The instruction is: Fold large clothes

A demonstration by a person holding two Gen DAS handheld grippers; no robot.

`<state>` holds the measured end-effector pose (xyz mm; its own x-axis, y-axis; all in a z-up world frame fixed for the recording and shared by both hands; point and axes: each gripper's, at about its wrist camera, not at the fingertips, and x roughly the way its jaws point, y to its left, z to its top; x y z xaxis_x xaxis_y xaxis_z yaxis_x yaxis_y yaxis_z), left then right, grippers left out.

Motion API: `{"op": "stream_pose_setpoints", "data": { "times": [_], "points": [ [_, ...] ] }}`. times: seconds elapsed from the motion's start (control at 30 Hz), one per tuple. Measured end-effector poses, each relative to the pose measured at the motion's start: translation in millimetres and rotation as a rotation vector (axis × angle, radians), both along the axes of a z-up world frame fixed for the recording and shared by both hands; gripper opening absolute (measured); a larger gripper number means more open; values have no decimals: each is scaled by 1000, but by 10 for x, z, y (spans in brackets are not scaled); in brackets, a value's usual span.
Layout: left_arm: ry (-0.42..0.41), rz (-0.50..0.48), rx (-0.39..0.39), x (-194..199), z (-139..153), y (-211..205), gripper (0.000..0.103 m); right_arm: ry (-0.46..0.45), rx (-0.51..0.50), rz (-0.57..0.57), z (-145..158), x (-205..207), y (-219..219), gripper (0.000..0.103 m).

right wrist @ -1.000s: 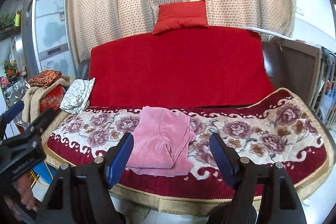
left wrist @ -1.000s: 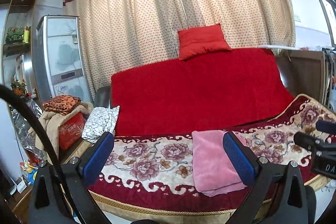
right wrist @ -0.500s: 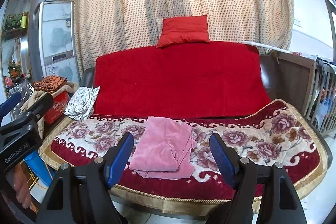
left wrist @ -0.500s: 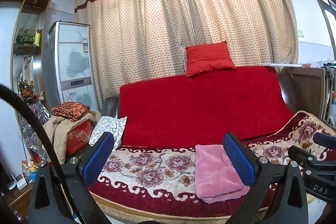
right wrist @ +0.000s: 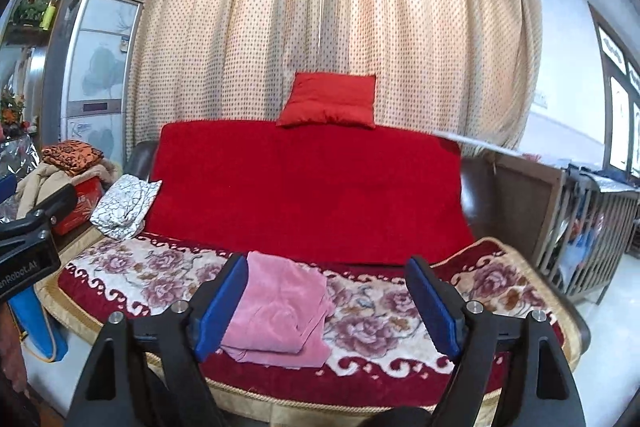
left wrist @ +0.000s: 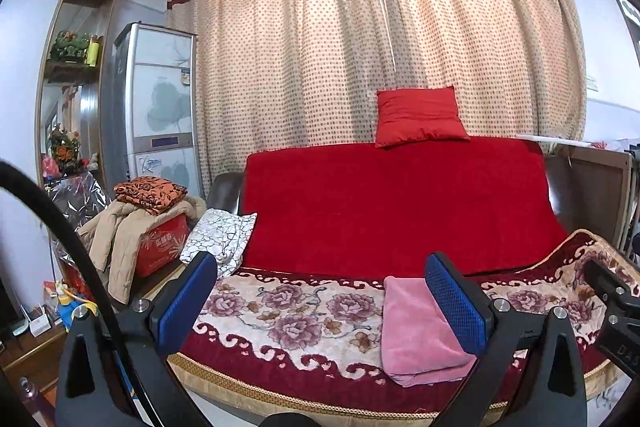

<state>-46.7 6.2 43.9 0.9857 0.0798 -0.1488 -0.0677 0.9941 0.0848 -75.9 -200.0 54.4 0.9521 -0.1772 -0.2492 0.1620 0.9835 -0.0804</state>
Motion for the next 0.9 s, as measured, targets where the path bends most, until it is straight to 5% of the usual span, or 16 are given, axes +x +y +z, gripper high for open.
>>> {"op": "stream_pose_setpoints", "data": {
  "times": [0.9],
  "points": [
    [18,-19,6,-5,-12,-19,103,-20,-18,-5,86,-56,35,84]
  ]
}}
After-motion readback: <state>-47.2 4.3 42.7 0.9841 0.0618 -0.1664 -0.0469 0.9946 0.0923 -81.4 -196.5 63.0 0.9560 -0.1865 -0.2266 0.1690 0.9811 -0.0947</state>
